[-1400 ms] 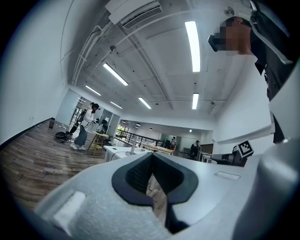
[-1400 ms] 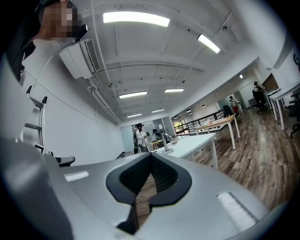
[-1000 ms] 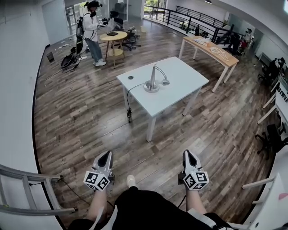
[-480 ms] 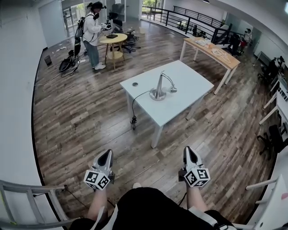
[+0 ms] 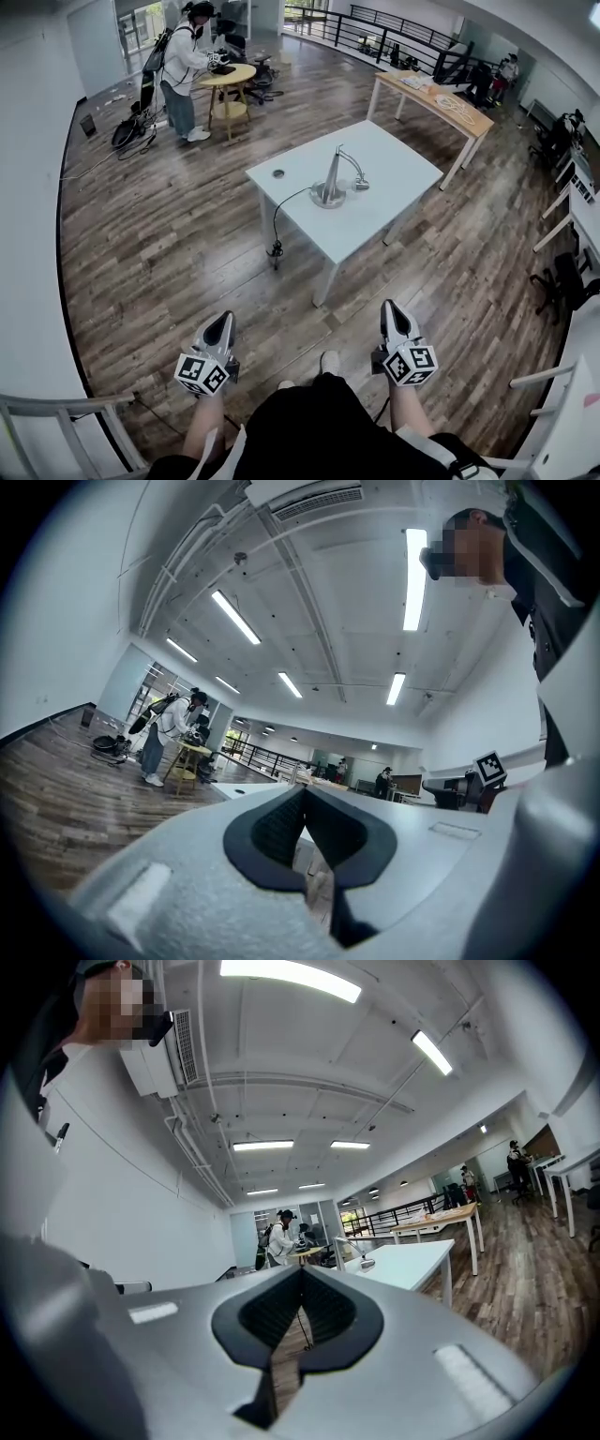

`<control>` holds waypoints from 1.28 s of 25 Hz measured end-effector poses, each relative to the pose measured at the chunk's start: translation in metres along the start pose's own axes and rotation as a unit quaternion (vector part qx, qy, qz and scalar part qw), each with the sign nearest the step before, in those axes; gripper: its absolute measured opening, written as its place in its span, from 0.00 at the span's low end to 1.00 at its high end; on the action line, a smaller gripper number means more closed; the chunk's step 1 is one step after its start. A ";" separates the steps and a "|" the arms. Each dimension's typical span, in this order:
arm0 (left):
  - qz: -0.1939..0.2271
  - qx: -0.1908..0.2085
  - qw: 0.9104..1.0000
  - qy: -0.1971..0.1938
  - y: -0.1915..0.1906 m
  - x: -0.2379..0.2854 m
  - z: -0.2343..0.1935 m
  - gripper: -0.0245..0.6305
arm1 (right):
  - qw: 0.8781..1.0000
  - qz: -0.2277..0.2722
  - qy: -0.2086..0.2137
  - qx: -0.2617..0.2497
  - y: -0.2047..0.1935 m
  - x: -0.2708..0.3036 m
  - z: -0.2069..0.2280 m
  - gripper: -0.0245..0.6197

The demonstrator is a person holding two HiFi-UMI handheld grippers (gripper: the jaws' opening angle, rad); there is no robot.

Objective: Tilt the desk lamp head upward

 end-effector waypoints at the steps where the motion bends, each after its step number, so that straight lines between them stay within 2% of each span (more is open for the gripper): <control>1: 0.000 -0.002 1.000 0.001 0.000 0.002 -0.003 0.04 | 1.000 0.000 0.000 -0.001 0.000 0.003 0.000 0.04; 6: -0.001 0.004 1.000 0.005 0.003 0.012 -0.014 0.04 | 1.000 -0.009 0.000 0.000 -0.004 0.025 0.002 0.04; 17: -0.011 0.012 0.999 0.035 0.009 0.053 -0.049 0.04 | 1.000 -0.011 0.026 0.013 0.000 0.111 0.010 0.04; 26: -0.005 0.021 0.999 0.048 0.018 0.126 -0.079 0.04 | 0.999 -0.001 0.042 0.016 0.019 0.198 0.038 0.04; 32: -0.012 0.023 0.999 0.044 0.015 0.178 -0.091 0.04 | 0.999 -0.001 0.037 0.020 0.024 0.239 0.069 0.04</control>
Point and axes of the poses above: the fingertips, and each gripper's own axes: x forward along the fingers, z to its right, y out of its top, the point moved 7 cm from there along -x, backward along the fingers, and after that the axes turned 12 degrees about -y, right-handed, at the moved point
